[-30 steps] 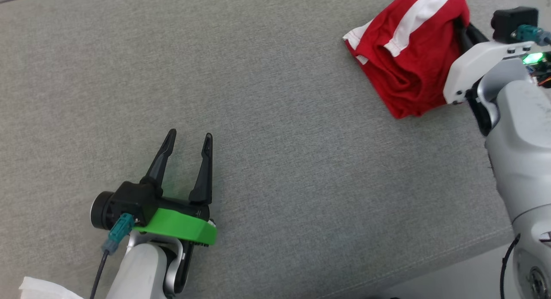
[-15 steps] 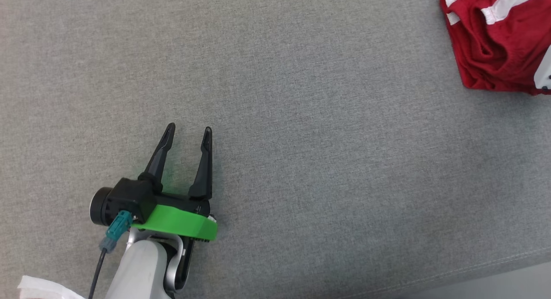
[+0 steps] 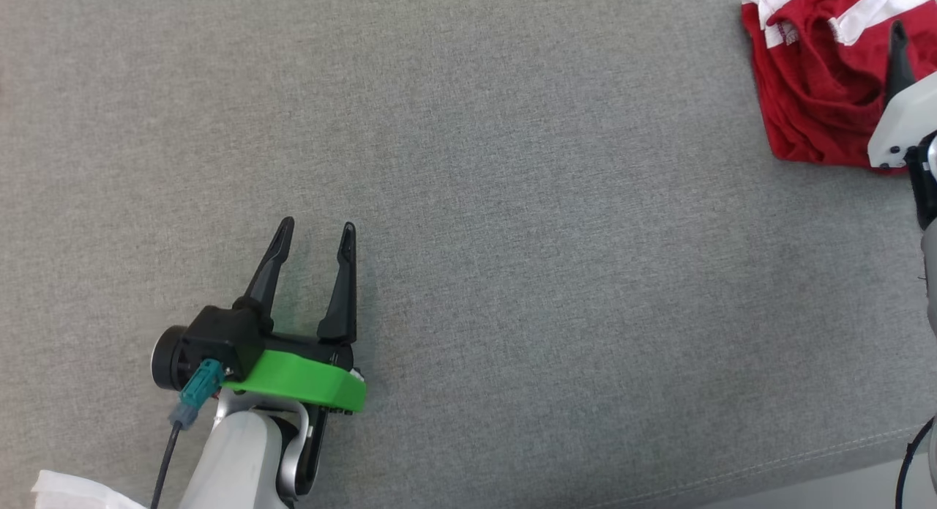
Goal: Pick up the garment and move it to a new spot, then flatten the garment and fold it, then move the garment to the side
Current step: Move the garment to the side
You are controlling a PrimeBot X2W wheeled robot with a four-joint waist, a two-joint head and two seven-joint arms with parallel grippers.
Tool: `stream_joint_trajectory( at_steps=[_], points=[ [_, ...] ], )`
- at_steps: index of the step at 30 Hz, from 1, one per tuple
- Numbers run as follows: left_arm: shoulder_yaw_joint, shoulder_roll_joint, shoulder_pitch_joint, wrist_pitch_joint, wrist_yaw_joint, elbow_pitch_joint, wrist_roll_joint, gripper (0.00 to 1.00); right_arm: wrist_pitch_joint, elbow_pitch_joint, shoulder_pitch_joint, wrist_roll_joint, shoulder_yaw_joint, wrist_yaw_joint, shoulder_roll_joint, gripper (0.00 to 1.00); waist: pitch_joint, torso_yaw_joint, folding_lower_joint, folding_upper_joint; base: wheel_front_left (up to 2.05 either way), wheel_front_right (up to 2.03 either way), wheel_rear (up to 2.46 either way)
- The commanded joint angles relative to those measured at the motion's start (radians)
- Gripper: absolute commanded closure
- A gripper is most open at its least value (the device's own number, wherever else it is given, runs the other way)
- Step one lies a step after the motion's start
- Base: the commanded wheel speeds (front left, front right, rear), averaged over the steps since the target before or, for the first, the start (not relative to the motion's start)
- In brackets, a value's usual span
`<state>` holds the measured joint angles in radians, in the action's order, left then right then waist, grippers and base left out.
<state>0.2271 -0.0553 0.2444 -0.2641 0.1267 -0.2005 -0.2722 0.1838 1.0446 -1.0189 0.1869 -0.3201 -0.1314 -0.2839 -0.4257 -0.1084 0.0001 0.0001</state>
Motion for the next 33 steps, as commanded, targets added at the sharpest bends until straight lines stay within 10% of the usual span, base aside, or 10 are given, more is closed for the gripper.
stream_joint_trajectory(
  at_steps=[1,16,33],
  points=[
    [-0.008,-0.002,-0.010,0.000,0.003,-0.005,-0.007,0.00,0.013,-0.004,0.003,0.012,0.008,0.001,0.010,0.00,0.036,0.004,-0.0001,-0.0001,0.00,0.00,0.00],
    [-0.100,0.003,-0.114,0.000,-0.012,-0.084,-0.033,0.00,0.081,-0.055,0.151,-0.032,0.193,0.001,0.171,0.00,0.305,0.061,-0.0001,-0.0001,0.00,0.00,0.00],
    [-0.129,0.004,-0.332,0.000,-0.058,-0.041,-0.091,0.00,0.082,-0.469,0.689,-0.206,0.274,0.001,0.232,0.00,0.456,0.145,-0.0001,-0.0001,0.00,0.00,0.00]
  ],
)
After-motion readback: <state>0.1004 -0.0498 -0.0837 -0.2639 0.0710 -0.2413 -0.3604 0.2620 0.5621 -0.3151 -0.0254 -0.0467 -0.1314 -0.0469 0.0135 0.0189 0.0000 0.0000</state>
